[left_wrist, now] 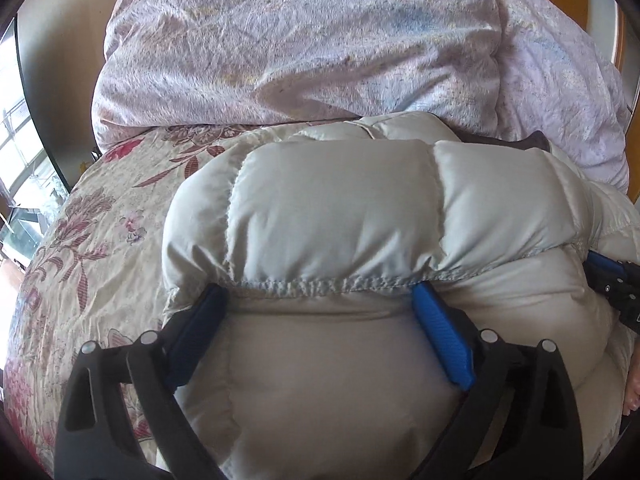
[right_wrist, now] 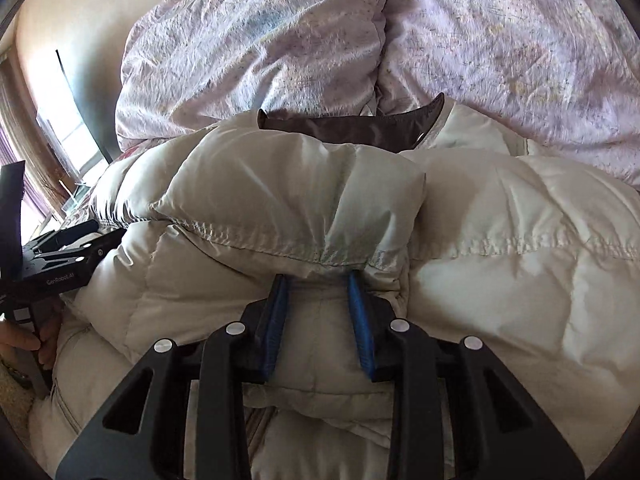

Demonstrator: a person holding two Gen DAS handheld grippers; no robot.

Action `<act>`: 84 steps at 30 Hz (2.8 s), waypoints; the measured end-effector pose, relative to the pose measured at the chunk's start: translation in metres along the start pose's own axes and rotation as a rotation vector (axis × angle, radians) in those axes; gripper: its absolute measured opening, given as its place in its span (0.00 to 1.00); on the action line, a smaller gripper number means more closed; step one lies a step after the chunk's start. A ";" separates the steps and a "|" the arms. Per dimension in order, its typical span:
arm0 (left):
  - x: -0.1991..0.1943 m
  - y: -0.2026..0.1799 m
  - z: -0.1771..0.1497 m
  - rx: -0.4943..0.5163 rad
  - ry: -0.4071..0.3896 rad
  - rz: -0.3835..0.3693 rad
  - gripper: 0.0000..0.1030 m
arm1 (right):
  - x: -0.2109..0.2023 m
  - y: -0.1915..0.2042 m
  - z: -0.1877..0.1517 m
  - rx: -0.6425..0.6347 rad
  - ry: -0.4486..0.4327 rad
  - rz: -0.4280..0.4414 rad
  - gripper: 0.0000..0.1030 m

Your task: Fold large clothes

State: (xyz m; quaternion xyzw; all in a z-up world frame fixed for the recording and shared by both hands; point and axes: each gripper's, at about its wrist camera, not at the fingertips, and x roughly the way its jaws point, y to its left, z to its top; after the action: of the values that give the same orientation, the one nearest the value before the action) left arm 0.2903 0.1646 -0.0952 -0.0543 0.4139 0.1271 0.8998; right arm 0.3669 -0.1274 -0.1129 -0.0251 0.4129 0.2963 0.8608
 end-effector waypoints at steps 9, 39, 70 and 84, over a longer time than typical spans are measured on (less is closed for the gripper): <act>-0.031 0.005 -0.005 0.017 0.041 -0.067 0.89 | -0.027 -0.016 0.007 0.101 0.076 0.104 0.33; -0.163 0.127 -0.205 -0.316 0.153 -0.562 0.71 | -0.230 -0.186 -0.210 0.567 0.222 0.192 0.85; -0.181 0.129 -0.242 -0.475 0.148 -0.699 0.16 | -0.234 -0.164 -0.220 0.576 0.140 0.338 0.21; -0.221 0.141 -0.176 -0.534 -0.129 -0.697 0.14 | -0.289 -0.120 -0.154 0.373 -0.254 0.186 0.15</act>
State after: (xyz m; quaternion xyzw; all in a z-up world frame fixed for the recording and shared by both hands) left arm -0.0153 0.2242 -0.0412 -0.4131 0.2664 -0.0780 0.8674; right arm 0.1836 -0.4123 -0.0286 0.2099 0.3495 0.2936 0.8646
